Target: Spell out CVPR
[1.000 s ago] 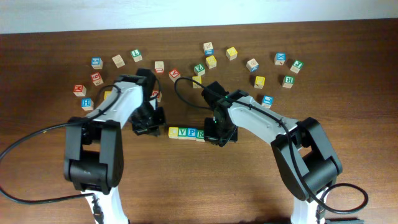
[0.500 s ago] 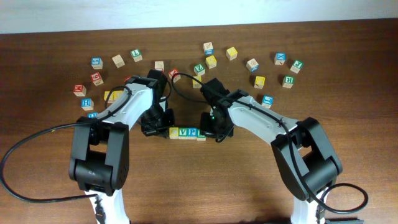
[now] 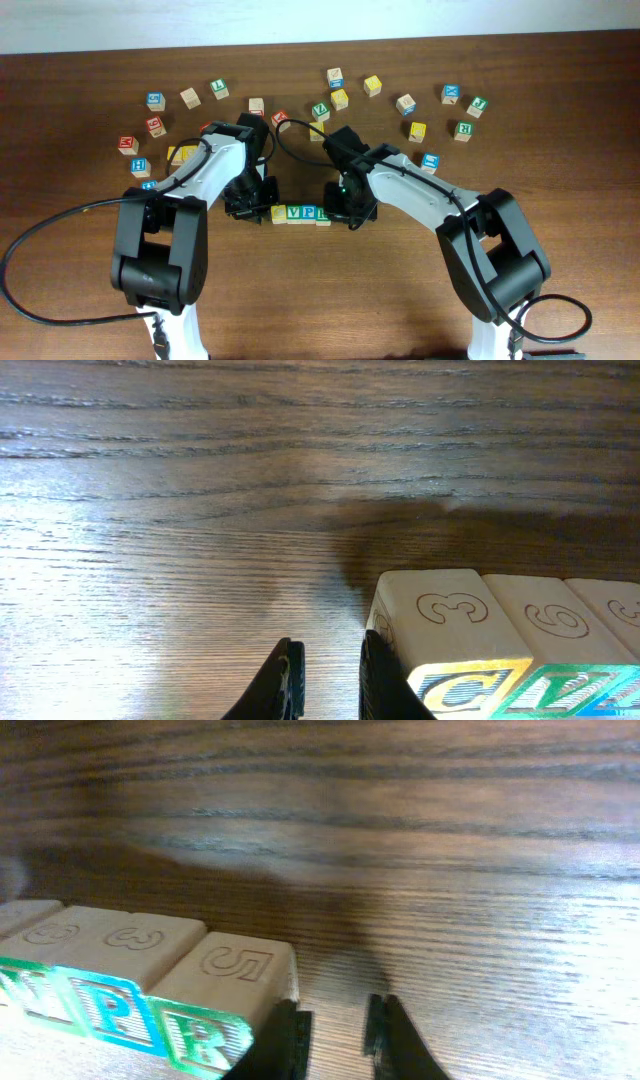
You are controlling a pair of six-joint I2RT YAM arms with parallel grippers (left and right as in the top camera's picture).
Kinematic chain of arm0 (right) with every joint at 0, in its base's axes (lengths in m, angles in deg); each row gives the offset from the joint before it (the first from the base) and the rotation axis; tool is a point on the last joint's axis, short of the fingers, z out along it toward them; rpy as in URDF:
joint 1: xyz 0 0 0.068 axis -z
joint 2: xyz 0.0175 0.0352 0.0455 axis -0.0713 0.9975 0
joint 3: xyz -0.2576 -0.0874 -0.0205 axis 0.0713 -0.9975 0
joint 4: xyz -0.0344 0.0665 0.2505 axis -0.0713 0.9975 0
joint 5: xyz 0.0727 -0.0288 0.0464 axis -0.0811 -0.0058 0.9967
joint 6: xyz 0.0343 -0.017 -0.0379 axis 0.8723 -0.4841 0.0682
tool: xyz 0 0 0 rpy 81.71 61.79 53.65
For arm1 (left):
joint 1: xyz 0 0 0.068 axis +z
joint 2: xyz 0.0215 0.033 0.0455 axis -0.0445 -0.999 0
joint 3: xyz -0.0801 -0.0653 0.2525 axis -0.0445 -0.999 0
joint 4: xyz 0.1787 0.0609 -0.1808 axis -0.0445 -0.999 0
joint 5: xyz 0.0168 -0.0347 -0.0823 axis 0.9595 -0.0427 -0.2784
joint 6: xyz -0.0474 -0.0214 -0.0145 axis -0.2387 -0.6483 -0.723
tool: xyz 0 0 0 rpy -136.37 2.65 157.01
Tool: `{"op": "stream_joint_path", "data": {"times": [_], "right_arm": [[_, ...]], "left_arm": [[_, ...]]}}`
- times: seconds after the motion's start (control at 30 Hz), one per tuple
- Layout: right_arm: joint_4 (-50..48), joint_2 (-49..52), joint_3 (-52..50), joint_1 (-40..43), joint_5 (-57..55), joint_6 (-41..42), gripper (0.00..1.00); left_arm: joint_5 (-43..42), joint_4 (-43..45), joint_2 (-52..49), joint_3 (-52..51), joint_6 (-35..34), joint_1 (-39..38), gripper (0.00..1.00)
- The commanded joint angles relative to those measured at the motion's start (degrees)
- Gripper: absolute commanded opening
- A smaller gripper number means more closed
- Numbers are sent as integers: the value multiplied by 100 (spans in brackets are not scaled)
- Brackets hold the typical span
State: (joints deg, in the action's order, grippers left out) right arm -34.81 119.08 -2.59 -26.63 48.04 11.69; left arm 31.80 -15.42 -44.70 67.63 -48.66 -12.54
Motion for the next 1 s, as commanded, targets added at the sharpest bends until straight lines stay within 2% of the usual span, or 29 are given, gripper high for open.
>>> {"op": "stream_joint_path", "data": {"times": [0.0, 0.1, 0.23, 0.4, 0.87, 0.97], "right_arm": [[203, 28, -2, -4, 81, -42, 17], [629, 28, -2, -7, 107, -42, 17], [667, 28, -2, -24, 601, -42, 18], [446, 28, -2, -367, 380, 278, 17], [190, 28, -2, -374, 15, 282, 16], [188, 28, -2, -382, 85, 284, 13]], "left_arm": [[87, -37, -46, -59, -59, -24, 12], [319, -63, -46, -59, -63, -24, 13], [323, -68, -46, -59, -63, 50, 10], [321, -168, -46, -59, -181, 203, 10], [321, -166, -46, -59, -181, 203, 13], [321, -166, -46, -59, -181, 203, 14]]}}
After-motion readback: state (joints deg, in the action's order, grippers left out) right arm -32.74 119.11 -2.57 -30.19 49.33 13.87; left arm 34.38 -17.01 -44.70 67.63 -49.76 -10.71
